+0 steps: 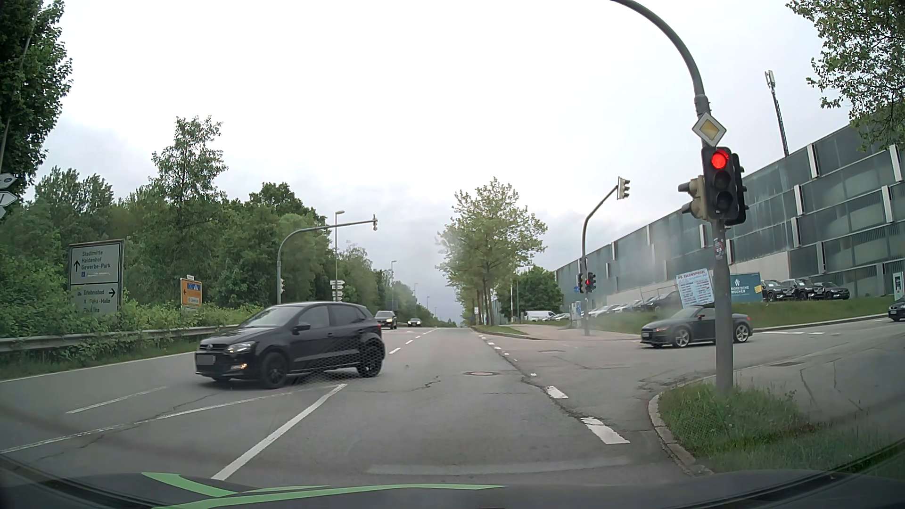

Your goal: Follow the waypoints while adhering to traffic rules and regulations

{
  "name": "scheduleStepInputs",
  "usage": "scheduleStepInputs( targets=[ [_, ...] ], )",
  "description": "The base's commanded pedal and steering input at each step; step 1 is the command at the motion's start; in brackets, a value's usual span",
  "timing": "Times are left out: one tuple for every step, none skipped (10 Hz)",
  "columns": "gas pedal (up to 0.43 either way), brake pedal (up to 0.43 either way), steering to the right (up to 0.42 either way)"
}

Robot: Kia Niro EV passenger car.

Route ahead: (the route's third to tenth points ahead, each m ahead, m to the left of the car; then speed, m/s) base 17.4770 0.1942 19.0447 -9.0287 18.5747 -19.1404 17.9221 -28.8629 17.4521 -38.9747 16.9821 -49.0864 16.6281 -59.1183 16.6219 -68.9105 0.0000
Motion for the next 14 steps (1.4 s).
scheduleStepInputs(
  targets=[
    [0.000, 0.305, 0.001],
    [0.000, 0.305, 0.001],
    [0.000, 0.305, 0.001],
    [0.000, 0.305, 0.001],
    [0.000, 0.305, 0.001],
    [0.000, 0.311, 0.001],
    [0.000, 0.305, 0.001],
    [0.000, 0.305, 0.001],
    [0.000, 0.305, 0.001],
    [0.000, 0.305, 0.001],
    [0.000, 0.311, 0.001],
    [0.000, 0.305, 0.001],
    [0.000, 0.305, 0.001],
    [0.000, 0.305, 0.001]
  ],
)
